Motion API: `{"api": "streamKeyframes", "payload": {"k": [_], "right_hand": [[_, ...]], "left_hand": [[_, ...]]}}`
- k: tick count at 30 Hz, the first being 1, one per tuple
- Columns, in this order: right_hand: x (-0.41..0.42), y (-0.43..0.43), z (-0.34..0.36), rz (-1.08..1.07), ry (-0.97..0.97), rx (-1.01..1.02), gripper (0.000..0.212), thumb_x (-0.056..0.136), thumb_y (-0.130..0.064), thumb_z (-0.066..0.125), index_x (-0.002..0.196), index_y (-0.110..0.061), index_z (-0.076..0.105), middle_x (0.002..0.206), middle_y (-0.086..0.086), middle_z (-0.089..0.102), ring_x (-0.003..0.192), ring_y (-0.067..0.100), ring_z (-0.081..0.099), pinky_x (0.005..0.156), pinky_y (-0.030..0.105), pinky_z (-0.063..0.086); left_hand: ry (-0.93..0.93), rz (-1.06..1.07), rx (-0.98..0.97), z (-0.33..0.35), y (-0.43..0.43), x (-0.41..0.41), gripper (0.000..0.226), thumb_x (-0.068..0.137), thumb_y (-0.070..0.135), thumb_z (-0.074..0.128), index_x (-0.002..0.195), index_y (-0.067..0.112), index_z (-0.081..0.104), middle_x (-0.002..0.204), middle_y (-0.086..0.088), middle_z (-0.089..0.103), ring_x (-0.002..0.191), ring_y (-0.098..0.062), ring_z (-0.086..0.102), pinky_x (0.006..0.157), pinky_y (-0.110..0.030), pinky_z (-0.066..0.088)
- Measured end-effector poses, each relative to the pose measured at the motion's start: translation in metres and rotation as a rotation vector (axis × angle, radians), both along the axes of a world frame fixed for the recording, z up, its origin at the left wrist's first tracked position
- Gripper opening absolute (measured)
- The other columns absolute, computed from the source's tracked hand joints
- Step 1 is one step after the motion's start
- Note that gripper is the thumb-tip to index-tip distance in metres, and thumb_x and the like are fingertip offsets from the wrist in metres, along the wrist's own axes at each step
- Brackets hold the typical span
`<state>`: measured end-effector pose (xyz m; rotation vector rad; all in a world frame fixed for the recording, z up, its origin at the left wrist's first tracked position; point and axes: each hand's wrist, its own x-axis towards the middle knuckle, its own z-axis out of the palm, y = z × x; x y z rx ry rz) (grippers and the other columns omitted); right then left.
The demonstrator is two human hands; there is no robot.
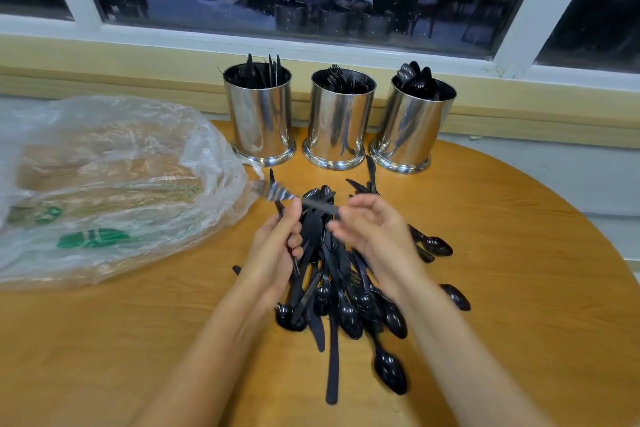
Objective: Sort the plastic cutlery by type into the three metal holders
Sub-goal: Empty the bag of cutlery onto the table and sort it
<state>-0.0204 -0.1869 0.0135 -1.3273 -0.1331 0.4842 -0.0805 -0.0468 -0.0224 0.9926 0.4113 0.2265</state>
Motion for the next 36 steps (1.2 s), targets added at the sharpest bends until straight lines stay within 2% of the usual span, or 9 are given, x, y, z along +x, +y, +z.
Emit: {"api": "streamKeyframes", "payload": {"k": [7, 12, 17, 20, 22, 27, 32, 34, 36], "right_hand": [[-0.043, 0.03, -0.032, 0.328, -0.133, -0.249, 0.014, 0.086, -0.014, 0.072, 0.1, -0.012, 0.072, 0.082, -0.001, 0.068, 0.072, 0.001, 0.06, 0.065, 0.016, 0.046], [-0.005, 0.024, -0.027, 0.188, -0.464, -0.572, 0.005, 0.087, -0.022, 0.07, 0.091, -0.02, 0.073, 0.08, -0.011, 0.067, 0.074, -0.003, 0.058, 0.07, 0.014, 0.045], [0.031, 0.033, -0.037, 0.142, -0.62, -0.952, 0.034, 0.088, -0.039, 0.069, 0.112, -0.018, 0.058, 0.08, -0.007, 0.062, 0.077, 0.007, 0.059, 0.074, 0.028, 0.051], [0.033, 0.048, -0.042, 0.177, -0.645, -1.046, 0.039, 0.087, -0.036, 0.071, 0.115, -0.021, 0.049, 0.082, -0.005, 0.062, 0.071, 0.007, 0.057, 0.054, 0.023, 0.042], [0.038, 0.055, -0.04, 0.178, -0.566, -0.993, 0.037, 0.087, -0.027, 0.072, 0.115, -0.021, 0.048, 0.086, -0.004, 0.063, 0.071, 0.004, 0.054, 0.052, 0.02, 0.033], [0.06, 0.057, -0.023, 0.02, -0.381, -0.679, 0.025, 0.09, -0.019, 0.067, 0.112, -0.011, 0.06, 0.088, -0.006, 0.06, 0.081, 0.007, 0.056, 0.074, 0.021, 0.044], [0.055, 0.054, 0.001, 0.181, -0.243, -0.313, 0.025, 0.091, -0.016, 0.066, 0.114, -0.007, 0.062, 0.08, -0.003, 0.061, 0.064, 0.005, 0.053, 0.057, 0.016, 0.044], [0.042, 0.061, 0.001, 0.252, -0.317, -0.376, 0.016, 0.09, -0.017, 0.068, 0.104, -0.012, 0.064, 0.078, -0.006, 0.062, 0.066, 0.004, 0.054, 0.059, 0.016, 0.044], [0.035, 0.067, -0.006, 0.261, -0.398, -0.42, 0.009, 0.088, -0.017, 0.07, 0.094, -0.015, 0.064, 0.078, -0.005, 0.061, 0.067, 0.004, 0.055, 0.059, 0.013, 0.043]], "left_hand": [[-0.005, 0.087, -0.246, -0.003, 0.01, -0.005, 0.029, 0.1, 0.033, 0.048, 0.113, 0.01, 0.061, 0.075, 0.002, 0.05, 0.059, -0.008, 0.044, 0.062, -0.023, 0.04], [0.007, 0.094, -0.299, -0.009, 0.033, -0.018, 0.032, 0.107, 0.028, 0.031, 0.113, 0.01, 0.057, 0.07, 0.002, 0.048, 0.055, -0.007, 0.04, 0.058, -0.021, 0.033], [0.074, 0.038, -0.301, -0.014, 0.043, -0.025, 0.031, 0.106, 0.027, 0.034, 0.113, 0.009, 0.059, 0.07, 0.001, 0.052, 0.054, -0.007, 0.044, 0.051, -0.02, 0.04], [0.086, 0.003, -0.307, -0.015, 0.042, -0.026, 0.03, 0.106, 0.025, 0.036, 0.115, 0.008, 0.059, 0.069, 0.0, 0.053, 0.054, -0.008, 0.045, 0.049, -0.02, 0.042], [0.094, -0.008, -0.295, -0.015, 0.041, -0.027, 0.027, 0.105, 0.021, 0.038, 0.115, 0.007, 0.06, 0.07, 0.0, 0.053, 0.056, -0.008, 0.046, 0.049, -0.019, 0.044], [0.119, 0.058, -0.204, -0.01, 0.044, -0.03, 0.024, 0.103, 0.01, 0.042, 0.113, 0.005, 0.063, 0.08, -0.006, 0.069, 0.07, -0.014, 0.065, 0.064, -0.024, 0.058], [0.093, -0.019, -0.082, -0.002, 0.033, -0.023, 0.028, 0.105, 0.012, 0.037, 0.116, 0.004, 0.062, 0.11, -0.015, 0.073, 0.1, -0.023, 0.072, 0.087, -0.035, 0.058], [0.084, -0.113, -0.02, 0.001, 0.024, -0.021, 0.029, 0.106, 0.015, 0.037, 0.119, 0.006, 0.061, 0.107, -0.014, 0.074, 0.095, -0.024, 0.073, 0.087, -0.037, 0.058], [0.089, -0.155, 0.001, 0.003, 0.018, -0.021, 0.03, 0.106, 0.018, 0.037, 0.12, 0.004, 0.06, 0.085, -0.007, 0.073, 0.066, -0.016, 0.067, 0.067, -0.028, 0.059]]}}
